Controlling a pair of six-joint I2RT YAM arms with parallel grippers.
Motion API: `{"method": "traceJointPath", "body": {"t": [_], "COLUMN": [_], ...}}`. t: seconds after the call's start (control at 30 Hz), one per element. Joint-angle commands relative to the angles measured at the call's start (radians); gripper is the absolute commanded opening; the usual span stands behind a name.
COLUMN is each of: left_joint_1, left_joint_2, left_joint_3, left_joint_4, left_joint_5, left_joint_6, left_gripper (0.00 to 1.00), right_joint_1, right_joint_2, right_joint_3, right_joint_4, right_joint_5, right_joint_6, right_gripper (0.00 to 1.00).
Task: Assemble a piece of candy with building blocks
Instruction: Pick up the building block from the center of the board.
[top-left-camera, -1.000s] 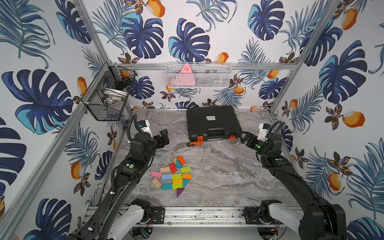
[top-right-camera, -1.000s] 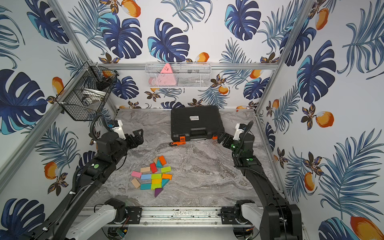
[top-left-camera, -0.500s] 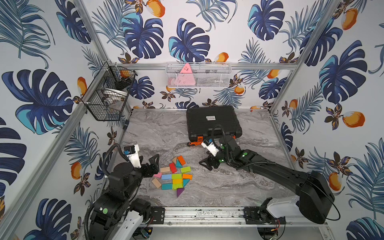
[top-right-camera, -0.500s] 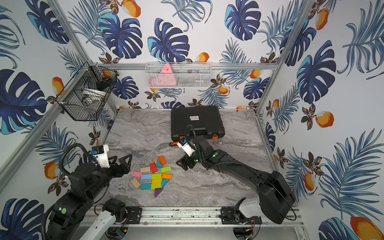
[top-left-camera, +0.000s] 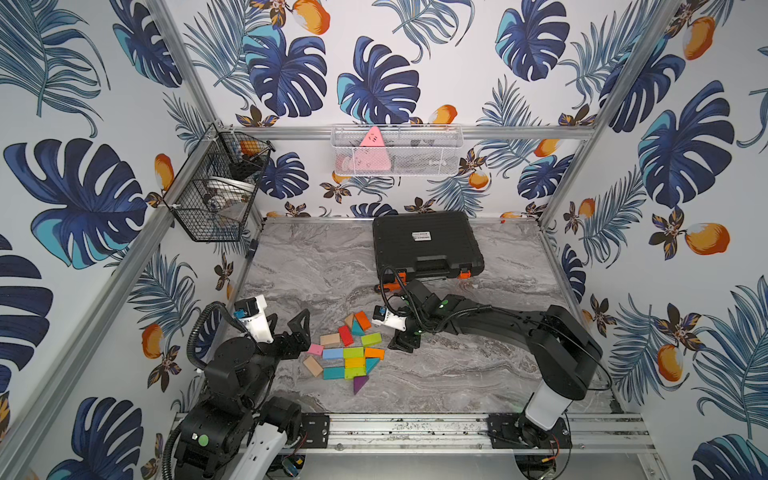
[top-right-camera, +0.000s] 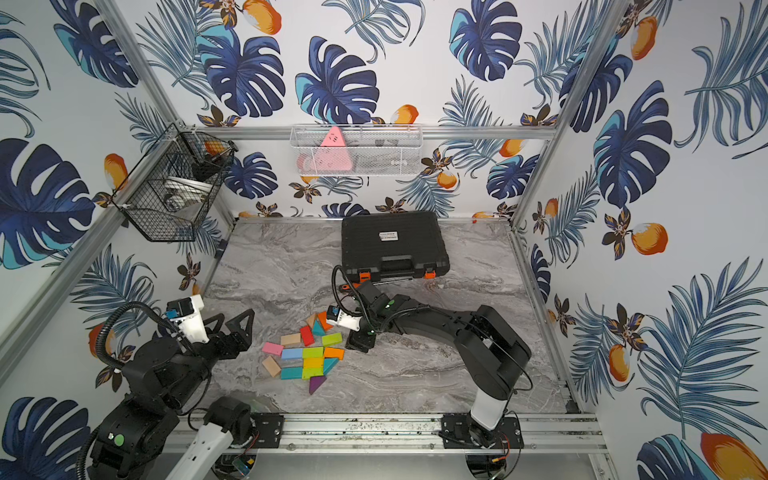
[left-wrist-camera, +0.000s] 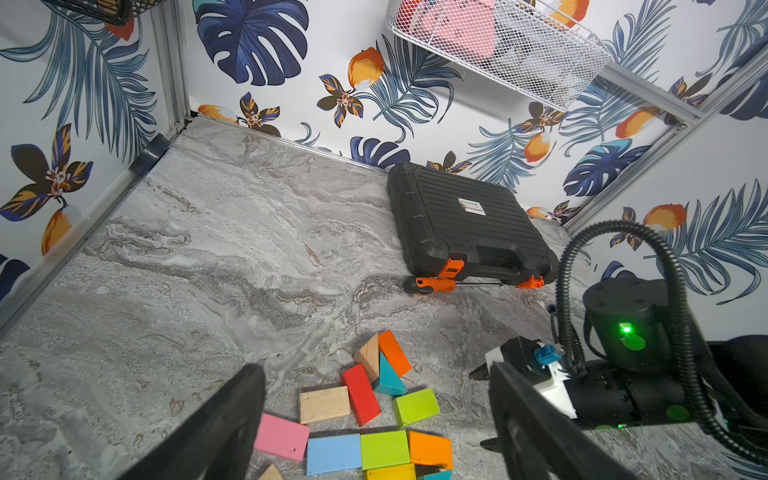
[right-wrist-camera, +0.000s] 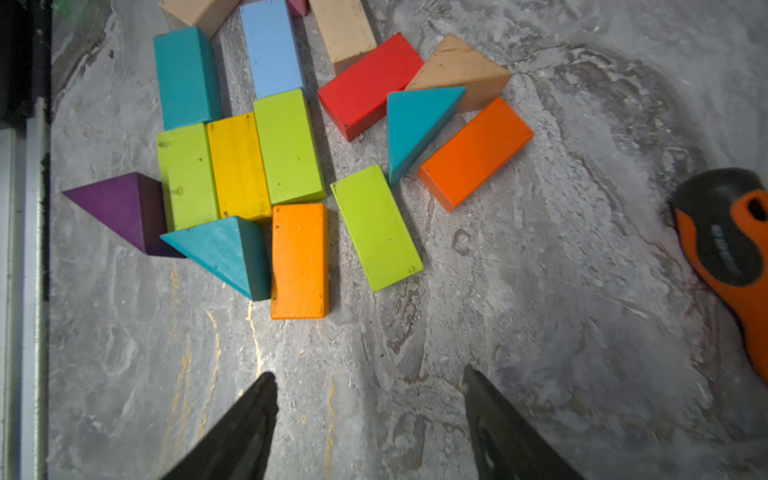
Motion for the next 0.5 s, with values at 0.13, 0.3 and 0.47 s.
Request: {"method": "traceJointPath", "body": {"t": [0.13,0.3,0.47], "left_joint_1": [0.023,0.026,0.043], "left_joint_2": [0.008,0.012,0.018], "left_joint_3": [-0.004,-0.004,-0.005], "left_joint_4": [0.013,0.016,0.021], "left_joint_5": [0.021,0.028,0.044], "left_joint_6": [0.014,0.014,0.018], "left_gripper": [0.88,0.88,0.88], "right_joint_1": [0.005,0.005,0.009], "right_joint_2": [0.11,0.176,0.229], "right_joint_3": [0.093,0.138,0.175], "right_joint_4": [-0.024,-0.037,-0.054], "right_joint_5": [0.011,0.045,0.048], "right_joint_6": [-0.073,-0.102,-0.112], "right_gripper": [0.68,0.67,0.65]}}
